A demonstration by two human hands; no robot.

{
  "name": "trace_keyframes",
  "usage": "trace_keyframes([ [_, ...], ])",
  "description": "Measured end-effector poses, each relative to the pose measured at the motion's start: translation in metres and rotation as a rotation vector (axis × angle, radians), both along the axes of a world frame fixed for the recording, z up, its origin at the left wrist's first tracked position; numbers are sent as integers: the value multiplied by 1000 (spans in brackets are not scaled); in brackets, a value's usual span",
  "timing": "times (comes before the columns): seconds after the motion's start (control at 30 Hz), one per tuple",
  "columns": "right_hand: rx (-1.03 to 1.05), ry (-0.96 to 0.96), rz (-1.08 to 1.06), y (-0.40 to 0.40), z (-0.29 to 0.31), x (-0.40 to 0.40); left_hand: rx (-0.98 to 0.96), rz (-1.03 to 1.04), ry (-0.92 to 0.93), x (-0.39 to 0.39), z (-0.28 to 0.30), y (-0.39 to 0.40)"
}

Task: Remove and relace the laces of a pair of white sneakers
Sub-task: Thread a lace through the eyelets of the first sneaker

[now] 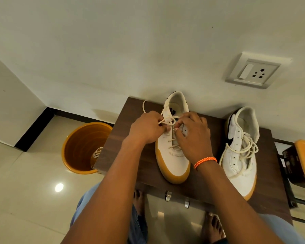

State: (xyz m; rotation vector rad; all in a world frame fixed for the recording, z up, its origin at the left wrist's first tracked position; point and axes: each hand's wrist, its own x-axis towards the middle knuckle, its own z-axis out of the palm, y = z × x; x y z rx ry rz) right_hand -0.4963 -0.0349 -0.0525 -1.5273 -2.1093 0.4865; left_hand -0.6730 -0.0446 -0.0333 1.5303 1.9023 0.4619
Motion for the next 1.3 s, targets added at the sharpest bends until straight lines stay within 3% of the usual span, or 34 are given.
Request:
trace_keyframes([
  [0.23, 22, 66, 59, -10, 3, -6, 126, 74, -40, 0, 2, 1],
  [0.4, 53, -184, 211, -21, -1, -13, 212, 246, 20, -4, 4, 2],
  [0.57, 74, -178, 225, -20, -2, -16, 283, 390, 35, -1, 6, 1],
  [0.67, -14, 64, 198, -16, 3, -16, 394, 353, 110, 3, 11, 0],
  [0.77, -285, 543, 160, -9, 21, -10, 398, 163, 20, 8, 18, 1],
  [0.83, -432, 922, 126, -1, 33, -1, 306, 82, -141, 14, 24, 0],
  [0.93, -472, 1197, 96, 11, 42, 22, 197, -27, -397, 21, 29, -4],
  [1.03, -598, 1499, 60, 18, 49, 46, 185, 12, -589, 20, 35, -7],
  [1.17, -669, 1729, -149, 18, 44, 58, 229, 187, -779, 15, 39, -8],
  [1.23, -675, 1783, -257, 17, 42, 56, 267, 242, -846, 12, 38, -6],
  [1.3, -684, 1771, -381, 17, 42, 53, 307, 289, -1044, 8, 37, -4],
])
